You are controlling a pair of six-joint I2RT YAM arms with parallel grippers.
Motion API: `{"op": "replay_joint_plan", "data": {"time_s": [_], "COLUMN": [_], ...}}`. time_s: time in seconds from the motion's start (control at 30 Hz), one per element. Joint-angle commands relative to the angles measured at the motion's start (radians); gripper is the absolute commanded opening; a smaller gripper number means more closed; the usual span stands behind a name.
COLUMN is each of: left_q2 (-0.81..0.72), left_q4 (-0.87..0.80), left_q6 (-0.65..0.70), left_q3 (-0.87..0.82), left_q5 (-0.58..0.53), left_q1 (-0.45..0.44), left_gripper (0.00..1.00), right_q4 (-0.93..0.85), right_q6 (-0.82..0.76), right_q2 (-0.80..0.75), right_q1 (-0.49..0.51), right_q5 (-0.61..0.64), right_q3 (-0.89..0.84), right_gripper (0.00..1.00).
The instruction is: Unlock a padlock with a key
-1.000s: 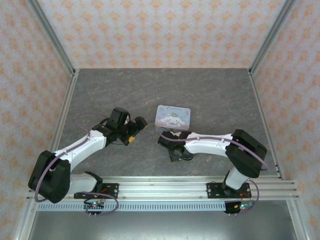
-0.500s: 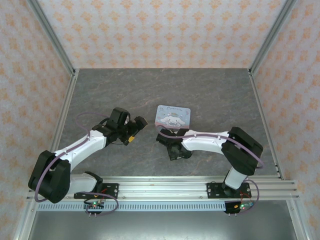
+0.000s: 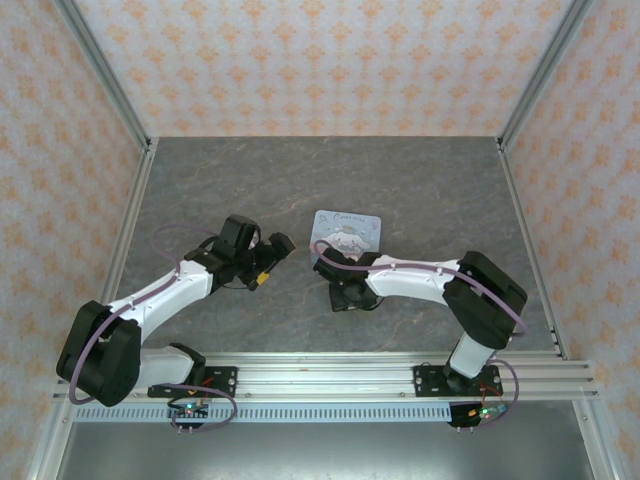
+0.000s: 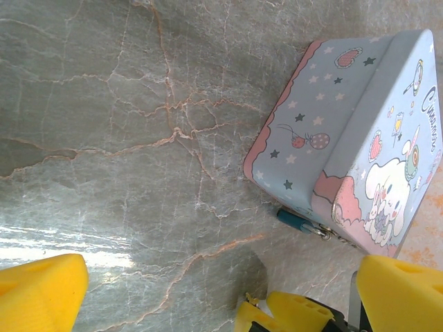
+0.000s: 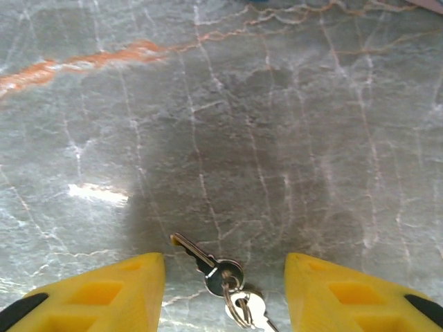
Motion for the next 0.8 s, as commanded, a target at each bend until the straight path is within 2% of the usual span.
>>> {"op": "replay_joint_plan", "data": {"time_s": [0.0,0.5,0.77], "left_q2": [0.007,0.022,0.028], "left_q4": [-0.018,-0.013,-0.011], "left_q6": [0.011,0.012,0.013], "left_q3": [0.024,0.036,0.038], "left_q5": [-0.018,-0.015,-0.016], "left_q1": [-0.006,-0.005,-0.006], "left_gripper": [1.00,1.00,1.00], "right_q4": [0.026,0.004,-0.044], "right_q6": [0.016,0.010,-0.031], "right_q2": [0.016,-0.043,-0.031], "right_q1": [-0.004,-0.004,-0.004], "right_q5": [-0.001,-0.011,-0.029], "right_q3": [-0.023,-0.090,-0.064], "right_gripper": [0.48,0.46,0.42]}}
